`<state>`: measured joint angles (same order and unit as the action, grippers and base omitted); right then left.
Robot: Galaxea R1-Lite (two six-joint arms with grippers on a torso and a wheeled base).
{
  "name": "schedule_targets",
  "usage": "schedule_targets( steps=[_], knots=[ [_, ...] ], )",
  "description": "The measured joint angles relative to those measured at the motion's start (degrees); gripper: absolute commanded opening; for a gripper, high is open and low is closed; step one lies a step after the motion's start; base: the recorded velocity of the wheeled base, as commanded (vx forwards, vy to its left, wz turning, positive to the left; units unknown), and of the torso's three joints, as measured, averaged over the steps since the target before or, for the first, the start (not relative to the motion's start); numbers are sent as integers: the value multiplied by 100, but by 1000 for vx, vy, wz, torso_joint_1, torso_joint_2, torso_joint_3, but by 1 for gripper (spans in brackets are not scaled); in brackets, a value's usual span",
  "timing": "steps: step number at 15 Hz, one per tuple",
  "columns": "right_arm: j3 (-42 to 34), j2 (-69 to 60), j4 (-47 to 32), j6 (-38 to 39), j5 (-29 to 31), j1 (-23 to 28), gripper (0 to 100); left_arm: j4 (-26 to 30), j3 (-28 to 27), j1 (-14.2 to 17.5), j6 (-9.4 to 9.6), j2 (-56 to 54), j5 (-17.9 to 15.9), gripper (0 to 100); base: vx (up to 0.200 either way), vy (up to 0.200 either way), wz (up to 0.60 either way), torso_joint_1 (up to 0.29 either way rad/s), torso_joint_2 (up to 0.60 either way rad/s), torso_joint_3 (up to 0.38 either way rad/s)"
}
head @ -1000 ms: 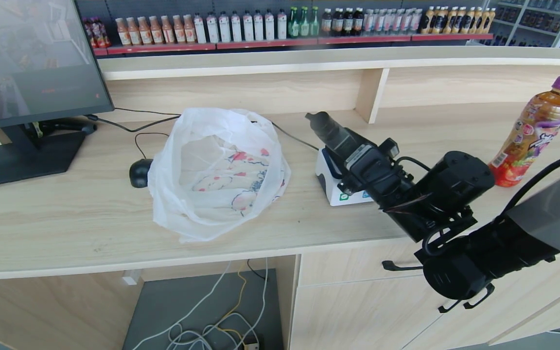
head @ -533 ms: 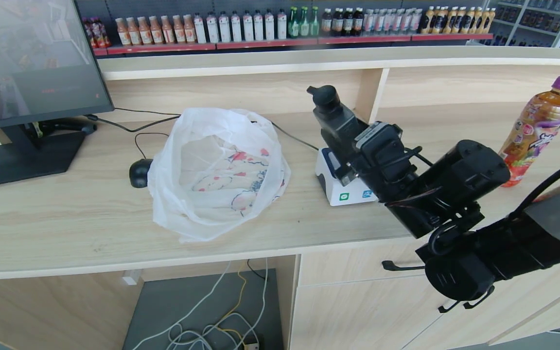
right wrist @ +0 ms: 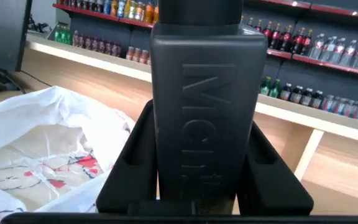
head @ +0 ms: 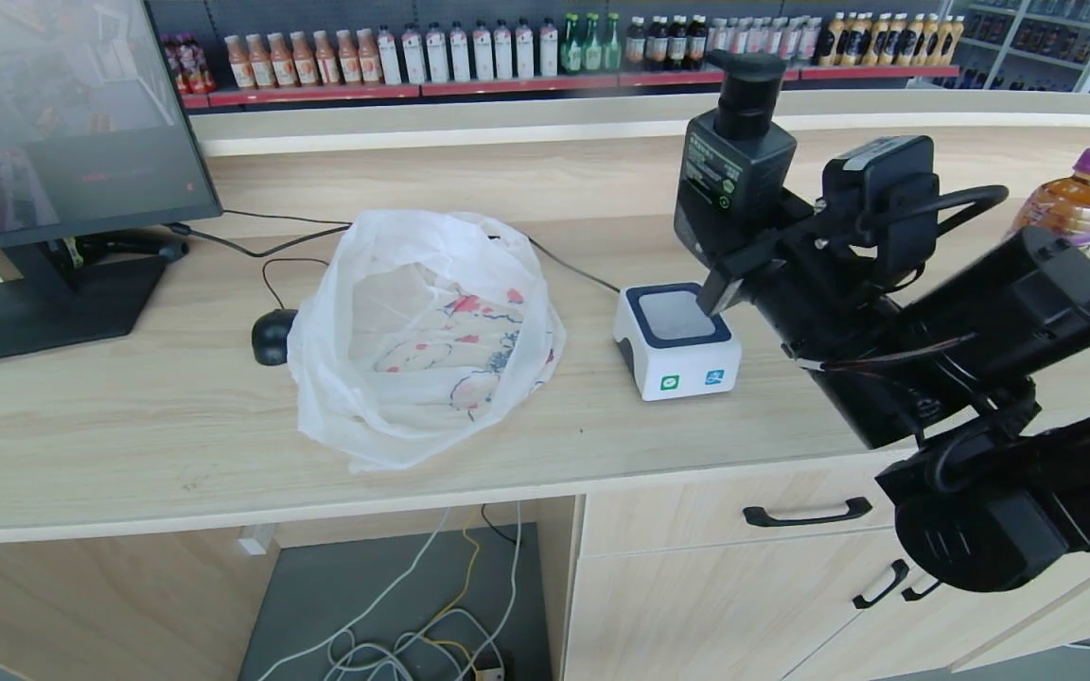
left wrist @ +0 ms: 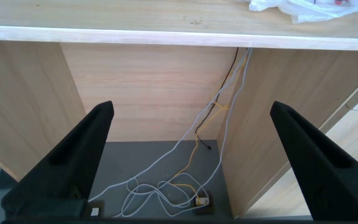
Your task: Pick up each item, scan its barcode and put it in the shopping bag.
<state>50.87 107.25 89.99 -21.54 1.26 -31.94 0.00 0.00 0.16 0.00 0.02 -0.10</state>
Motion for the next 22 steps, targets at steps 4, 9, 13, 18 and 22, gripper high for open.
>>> schedule_targets(
  steps=[4,9,13,18,22],
  knots=[
    [-683,-332,-9,1090,18,57,0,0,0,0,5,0,0,100,0,0,0,0,0,0],
    [-1330,-657,-7,1615,22,96,0,0,0,0,11,0,0,100,0,0,0,0,0,0],
    [-1185,-607,0,1712,35,110,0,0,0,0,5,0,0,100,0,0,0,0,0,0],
    [-1135,-516,-5,1818,108,105,0,0,0,0,-5,0,0,100,0,120,0,0,0,3],
    [-1382,-631,-13,1829,117,107,0,0,0,2,0,0,-1,100,0,200,0,5,2,-1]
  ],
)
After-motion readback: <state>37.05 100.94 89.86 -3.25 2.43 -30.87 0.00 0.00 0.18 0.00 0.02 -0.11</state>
